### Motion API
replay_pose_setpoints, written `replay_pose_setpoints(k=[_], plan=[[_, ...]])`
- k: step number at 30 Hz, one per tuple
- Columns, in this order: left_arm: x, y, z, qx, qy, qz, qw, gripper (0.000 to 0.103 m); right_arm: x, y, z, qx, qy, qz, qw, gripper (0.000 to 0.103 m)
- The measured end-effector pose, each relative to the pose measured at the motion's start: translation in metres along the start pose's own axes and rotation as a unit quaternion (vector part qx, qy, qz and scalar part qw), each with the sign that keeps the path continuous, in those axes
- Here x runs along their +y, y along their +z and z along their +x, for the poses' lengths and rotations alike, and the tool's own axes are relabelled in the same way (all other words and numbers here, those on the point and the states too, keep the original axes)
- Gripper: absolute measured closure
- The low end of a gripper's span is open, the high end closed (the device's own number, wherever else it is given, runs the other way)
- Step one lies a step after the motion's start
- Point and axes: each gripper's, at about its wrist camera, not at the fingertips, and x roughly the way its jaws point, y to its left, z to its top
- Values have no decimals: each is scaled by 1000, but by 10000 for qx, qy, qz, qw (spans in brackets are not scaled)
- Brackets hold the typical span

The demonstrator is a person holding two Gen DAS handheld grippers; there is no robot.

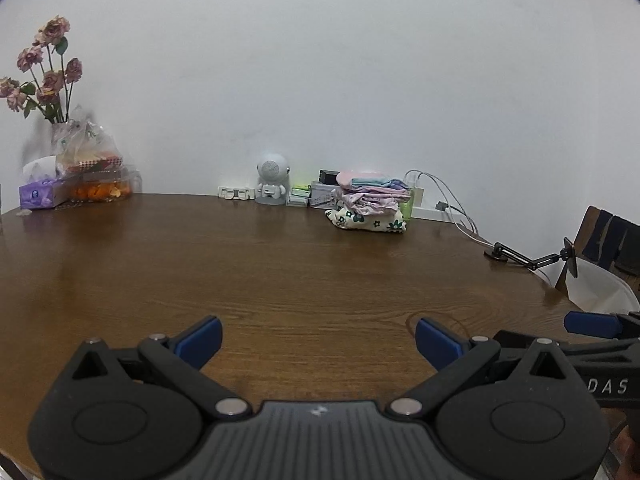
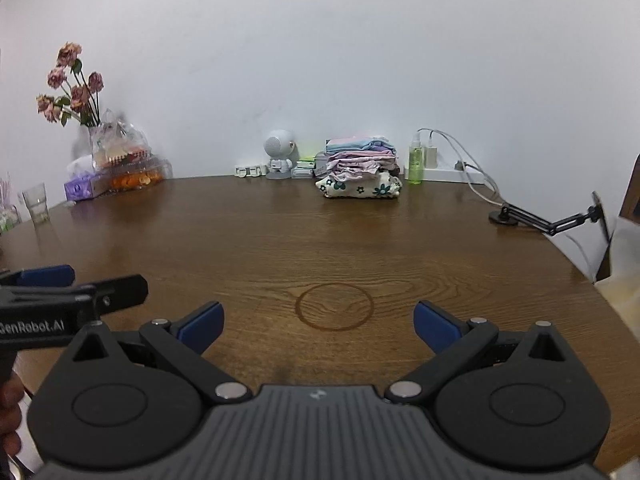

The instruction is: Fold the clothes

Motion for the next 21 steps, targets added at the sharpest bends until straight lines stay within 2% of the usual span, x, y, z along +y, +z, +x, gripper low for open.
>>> replay_pose_setpoints(k=[8,21], plan=[[0,-2,-18,-105,-4,-1,9999,0,1,-5,-17,-32,7,91,10000,0],[-1,-3,-22,-58,-27,-31,10000,0,1,-6,-24,8,6,95,10000,0]])
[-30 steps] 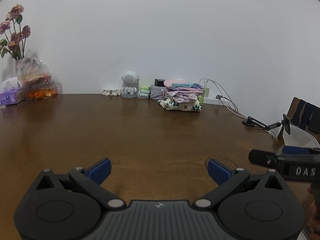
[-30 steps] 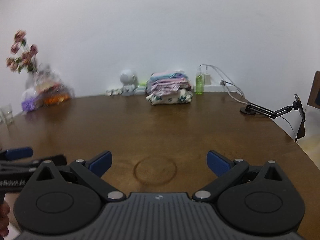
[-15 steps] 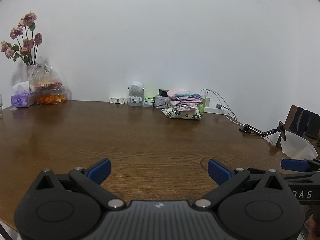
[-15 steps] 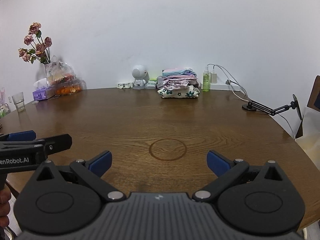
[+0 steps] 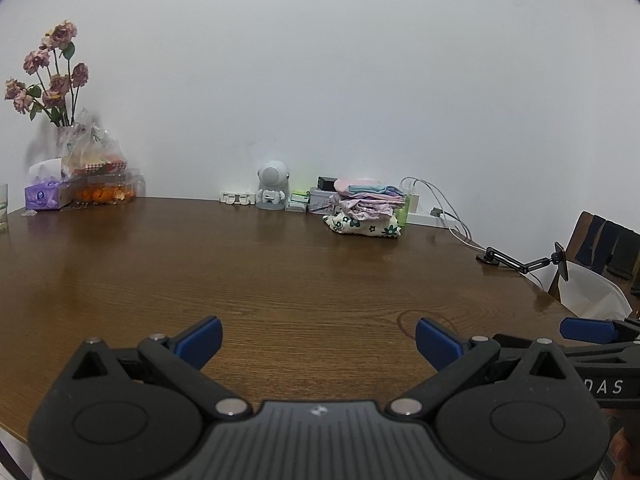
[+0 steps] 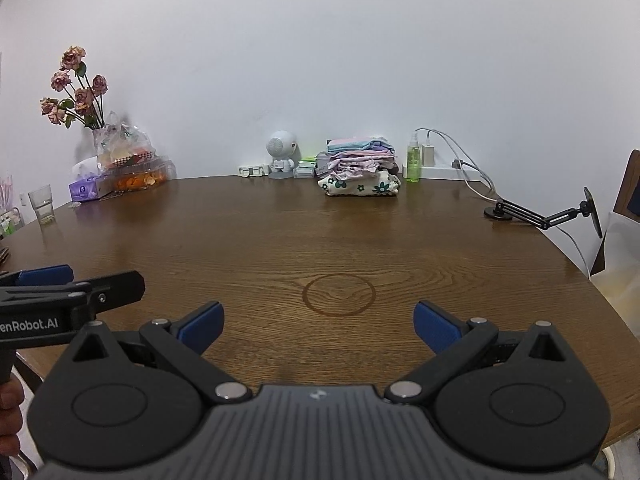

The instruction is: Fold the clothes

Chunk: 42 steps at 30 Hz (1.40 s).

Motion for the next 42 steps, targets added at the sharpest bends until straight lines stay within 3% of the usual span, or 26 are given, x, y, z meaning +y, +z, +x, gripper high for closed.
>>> replay_pose_setpoints(k=[42], plan=[[1,-3,2,122,-59,-9,9999,0,-5,-2,7,138,-14,25,9999,0]])
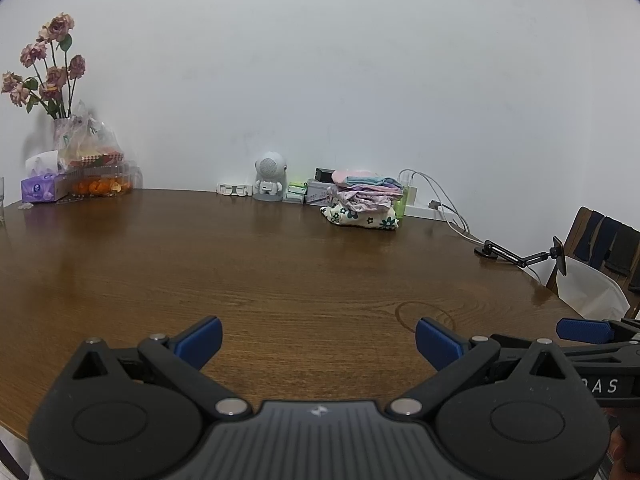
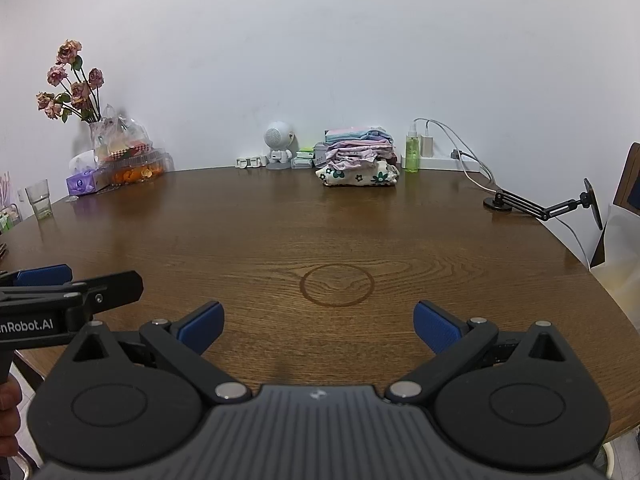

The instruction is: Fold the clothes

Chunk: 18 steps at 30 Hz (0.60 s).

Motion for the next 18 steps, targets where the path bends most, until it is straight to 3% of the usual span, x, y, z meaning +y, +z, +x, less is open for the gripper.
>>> replay_pose_setpoints(k=[18], plan=[[-1,0,3,57,8,2,10000,0,-1,-2,2,59,-2,40,10000,0]])
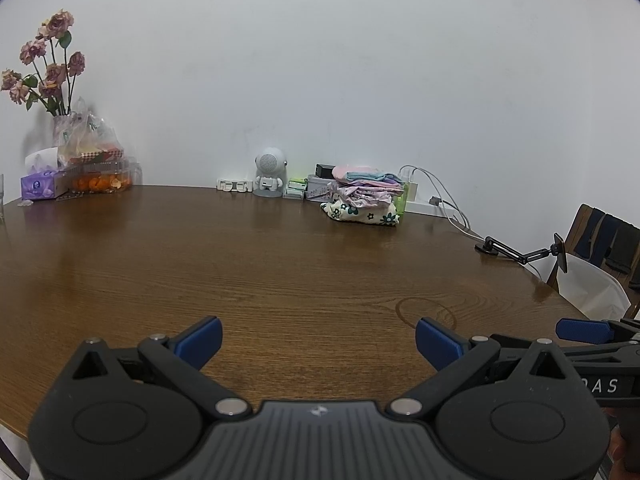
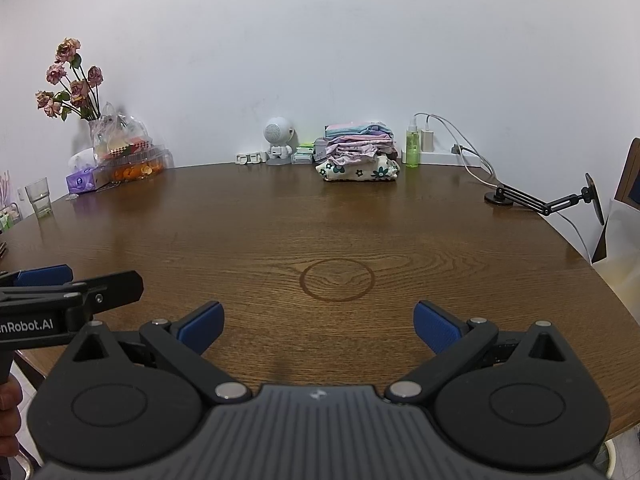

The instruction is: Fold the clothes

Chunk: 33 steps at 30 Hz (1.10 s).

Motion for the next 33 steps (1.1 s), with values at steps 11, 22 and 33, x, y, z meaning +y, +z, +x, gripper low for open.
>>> replay_pose_setpoints(k=[11,22,33], plan=[[0,0,1,13,6,0,10000,0,0,0,2,18,-15,1,10000,0],[2,-1,1,11,-3,-15,10000,0,-1,0,2,39,-8,-3,10000,0],[4,-1,0,20,-62,-67,10000,0,-2,1,3,56,10,-2,10000,0]])
